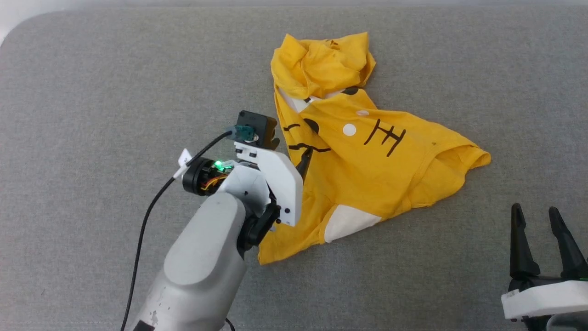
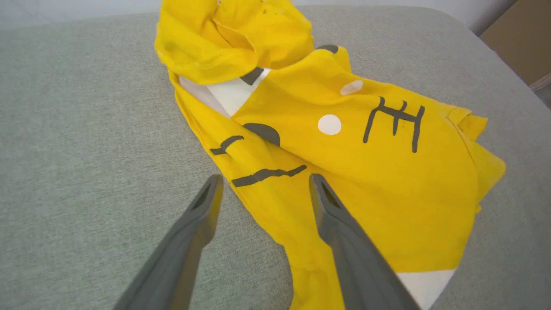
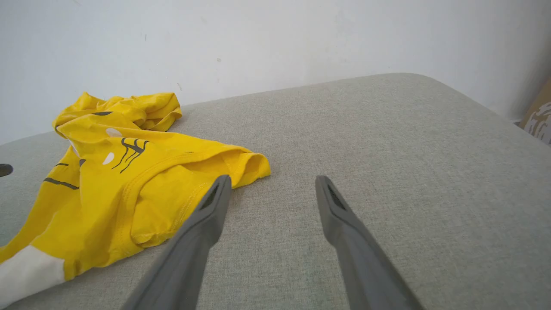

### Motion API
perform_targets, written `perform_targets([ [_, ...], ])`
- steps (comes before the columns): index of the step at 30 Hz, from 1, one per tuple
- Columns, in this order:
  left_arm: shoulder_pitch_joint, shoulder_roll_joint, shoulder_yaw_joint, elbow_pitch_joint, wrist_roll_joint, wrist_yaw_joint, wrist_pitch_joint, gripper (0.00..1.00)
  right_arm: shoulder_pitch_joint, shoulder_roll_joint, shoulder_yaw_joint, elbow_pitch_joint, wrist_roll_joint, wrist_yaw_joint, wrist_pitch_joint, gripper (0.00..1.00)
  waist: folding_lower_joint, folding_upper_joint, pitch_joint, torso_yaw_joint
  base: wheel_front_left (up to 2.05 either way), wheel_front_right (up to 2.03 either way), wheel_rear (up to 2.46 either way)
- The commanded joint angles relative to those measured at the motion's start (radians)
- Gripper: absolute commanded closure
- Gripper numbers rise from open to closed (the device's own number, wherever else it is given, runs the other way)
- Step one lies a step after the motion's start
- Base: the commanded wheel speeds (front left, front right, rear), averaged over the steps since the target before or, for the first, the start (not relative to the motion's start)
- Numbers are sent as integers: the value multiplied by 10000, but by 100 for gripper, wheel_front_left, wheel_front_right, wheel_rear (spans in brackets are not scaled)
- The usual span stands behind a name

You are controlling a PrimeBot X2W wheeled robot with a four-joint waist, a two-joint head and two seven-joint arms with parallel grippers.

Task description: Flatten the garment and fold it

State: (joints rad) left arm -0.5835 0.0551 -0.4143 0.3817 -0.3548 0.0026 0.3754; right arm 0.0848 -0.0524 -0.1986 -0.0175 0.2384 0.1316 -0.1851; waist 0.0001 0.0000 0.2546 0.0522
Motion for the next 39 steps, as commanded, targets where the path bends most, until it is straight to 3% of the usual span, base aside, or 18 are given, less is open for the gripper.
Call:
perform_targets([
  [1,-306,-42,-208,325,-178,141,48,0,-186,22,32,-1,-47,-9,29,0,-1,0,56,-42,0,0,0],
  [18,-1810,-48,-1620,3122,-1626,1399,675,0,-523,22,403,254,-18,-9,-52,0,-1,0,537,-569,0,0,0],
  [19,-1830,-48,-1677,3162,-1763,1327,610,100,-540,22,389,270,-7,-9,-68,0,-1,0,553,-594,0,0,0],
  [29,-2282,-48,-1845,3175,-2650,873,-165,100,-601,22,129,350,-21,-9,-148,0,-1,0,530,-316,0,0,0],
  [33,-2479,264,-1658,2973,-2667,811,-405,100,-576,22,53,312,-44,-9,-112,0,-1,0,476,-177,0,0,0],
  [39,-2156,1755,-1015,2212,-2941,803,-186,100,-468,22,-96,222,-70,-9,-42,0,-1,0,358,-25,0,0,0],
])
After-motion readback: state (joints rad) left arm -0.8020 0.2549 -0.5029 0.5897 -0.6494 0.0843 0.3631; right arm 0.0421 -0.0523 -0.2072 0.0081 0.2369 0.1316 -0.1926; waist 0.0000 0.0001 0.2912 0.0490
